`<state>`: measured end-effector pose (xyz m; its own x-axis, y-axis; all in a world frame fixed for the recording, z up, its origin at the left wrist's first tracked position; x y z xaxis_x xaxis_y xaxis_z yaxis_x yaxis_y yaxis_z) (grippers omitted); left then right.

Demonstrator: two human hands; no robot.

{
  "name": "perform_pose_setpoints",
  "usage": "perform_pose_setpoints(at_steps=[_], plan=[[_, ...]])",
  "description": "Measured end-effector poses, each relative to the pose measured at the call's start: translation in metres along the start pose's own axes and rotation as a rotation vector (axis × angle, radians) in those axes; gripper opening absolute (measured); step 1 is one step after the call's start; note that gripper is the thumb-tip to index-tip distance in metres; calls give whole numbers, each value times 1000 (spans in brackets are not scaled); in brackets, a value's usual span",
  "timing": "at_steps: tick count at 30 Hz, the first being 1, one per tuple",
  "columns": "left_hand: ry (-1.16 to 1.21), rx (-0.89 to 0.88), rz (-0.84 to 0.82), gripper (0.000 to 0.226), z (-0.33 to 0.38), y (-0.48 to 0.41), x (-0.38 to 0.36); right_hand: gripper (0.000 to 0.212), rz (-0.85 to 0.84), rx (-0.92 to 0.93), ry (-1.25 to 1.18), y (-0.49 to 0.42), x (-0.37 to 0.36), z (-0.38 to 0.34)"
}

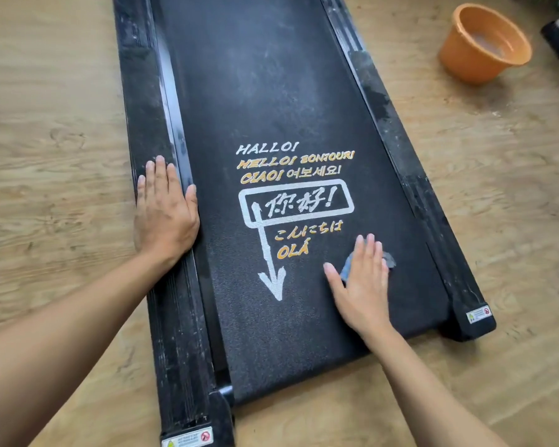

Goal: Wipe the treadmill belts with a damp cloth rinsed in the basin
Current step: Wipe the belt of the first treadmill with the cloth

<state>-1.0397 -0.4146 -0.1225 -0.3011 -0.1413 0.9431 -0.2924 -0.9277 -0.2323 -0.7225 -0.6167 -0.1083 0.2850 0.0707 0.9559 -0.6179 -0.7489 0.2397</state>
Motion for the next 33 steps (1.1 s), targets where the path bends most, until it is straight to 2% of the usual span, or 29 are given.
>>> perform_pose_setpoints(at_steps=[3,5,7,10,12,17,20,23,25,29,31,33], plan=[[4,1,0,62,0,1,1,85,-43,331,72,36,-30,-107],[19,-10,13,62,0,1,3,78,-109,578,110,79,-48,-145],[39,-15,13,65,-1,0,3,75,-162,737,166,106,-54,-144],[56,-14,8,66,-4,2,3,76,-176,926,267,94,-40,-94],[66,-19,11,66,-3,1,2,78,-156,870,320,56,-20,-52],[84,-23,23,69,-5,3,-1,88,-126,162,265,-51,44,61],[96,-16,48,70,-5,2,0,96,-123,-77,88,-47,51,97],[81,-19,49,70,-4,1,-1,103,-47,-258,-30,7,24,68],[77,-22,45,68,-3,1,-2,97,-65,-154,-41,53,0,17],[79,-22,49,69,-5,0,-2,88,-176,297,25,120,-35,-94],[78,-22,53,70,-6,1,-4,85,-200,472,84,141,-43,-111],[80,-23,51,69,-8,1,-3,82,-185,650,138,151,-48,-95]])
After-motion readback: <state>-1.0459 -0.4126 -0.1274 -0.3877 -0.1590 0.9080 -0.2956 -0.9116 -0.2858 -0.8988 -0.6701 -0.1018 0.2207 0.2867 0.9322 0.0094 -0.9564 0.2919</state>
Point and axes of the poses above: each hand's wrist, its own y-axis away from the middle knuckle, its own x-axis out of the back of the hand, z = x × y, the point moved 1 cm from there along -y, towards the middle knuckle, and after that the axes turned 13 degrees about -x, right-handed, at the moved point
